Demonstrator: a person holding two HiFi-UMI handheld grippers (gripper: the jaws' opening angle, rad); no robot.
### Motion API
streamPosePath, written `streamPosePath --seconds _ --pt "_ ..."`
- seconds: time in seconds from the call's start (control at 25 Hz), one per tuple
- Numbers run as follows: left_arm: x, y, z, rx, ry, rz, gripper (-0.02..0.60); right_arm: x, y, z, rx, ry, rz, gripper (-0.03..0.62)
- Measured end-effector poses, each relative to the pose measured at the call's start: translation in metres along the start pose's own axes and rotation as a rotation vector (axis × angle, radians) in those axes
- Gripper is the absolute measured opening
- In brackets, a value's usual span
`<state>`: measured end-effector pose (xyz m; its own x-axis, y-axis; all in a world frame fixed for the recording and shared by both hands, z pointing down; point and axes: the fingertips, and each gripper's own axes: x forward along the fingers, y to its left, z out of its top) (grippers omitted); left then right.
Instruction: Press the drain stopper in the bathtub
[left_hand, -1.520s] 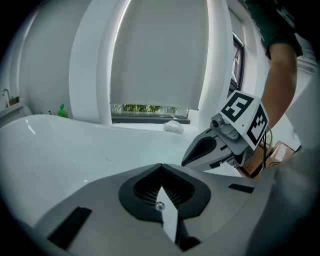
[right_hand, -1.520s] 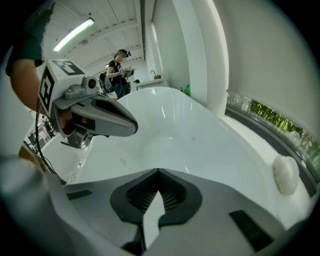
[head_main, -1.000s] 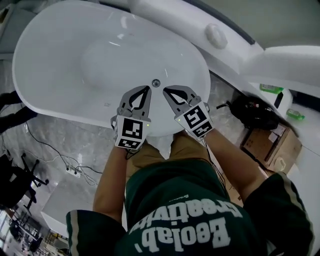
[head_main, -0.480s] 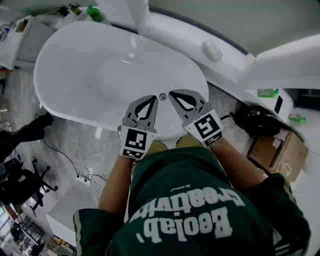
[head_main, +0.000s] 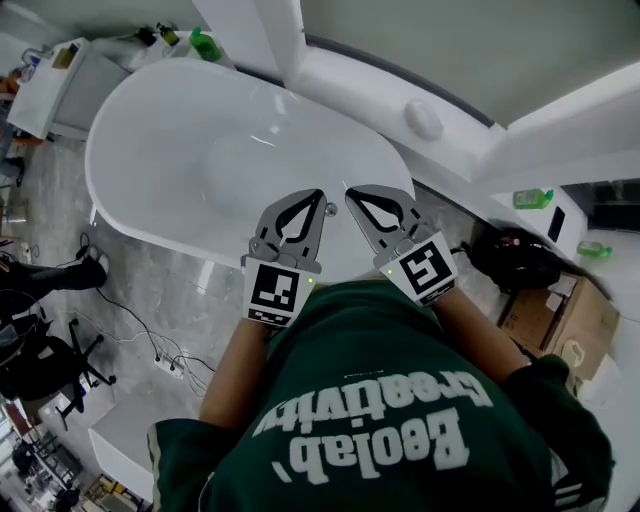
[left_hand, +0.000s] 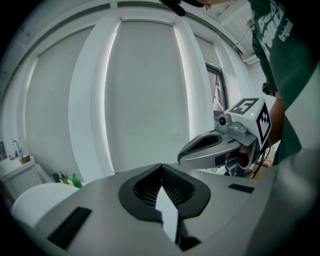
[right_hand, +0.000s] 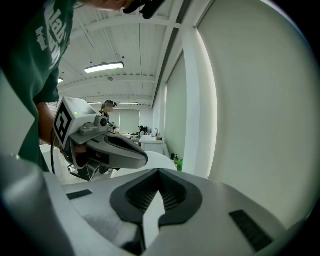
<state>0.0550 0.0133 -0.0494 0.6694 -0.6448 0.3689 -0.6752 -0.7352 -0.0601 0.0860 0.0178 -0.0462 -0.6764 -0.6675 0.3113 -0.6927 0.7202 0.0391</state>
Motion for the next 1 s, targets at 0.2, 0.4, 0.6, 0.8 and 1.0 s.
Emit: streamPosePath --seconds 0.2,0.4,0.6,0.8,1.0 --pt "-0.009 -0.005 0.029 0.075 -0.078 0.030 0.005 -0.019 -0.002 0.021 -0.014 -0.058 -0.006 0.014" --pt "-0.004 -0.009 0.035 0.088 -0.095 0.027 0.005 -0.024 -0.002 0.026 -0.010 -0.074 0.005 0.014" --pt "-0.002 -0.015 0.037 0.096 -0.091 0.020 0.005 -0.028 -0.004 0.030 0.006 -0.092 0.014 0.012" --pt "-0.005 -0.015 0.038 0.087 -0.082 0.025 0.005 -0.031 -0.004 0.032 0.010 -0.102 0.025 0.014" --pt "-0.009 -0.012 0.037 0.077 -0.082 0.026 0.005 -0.028 0.004 0.032 0.009 -0.100 0.048 0.012"
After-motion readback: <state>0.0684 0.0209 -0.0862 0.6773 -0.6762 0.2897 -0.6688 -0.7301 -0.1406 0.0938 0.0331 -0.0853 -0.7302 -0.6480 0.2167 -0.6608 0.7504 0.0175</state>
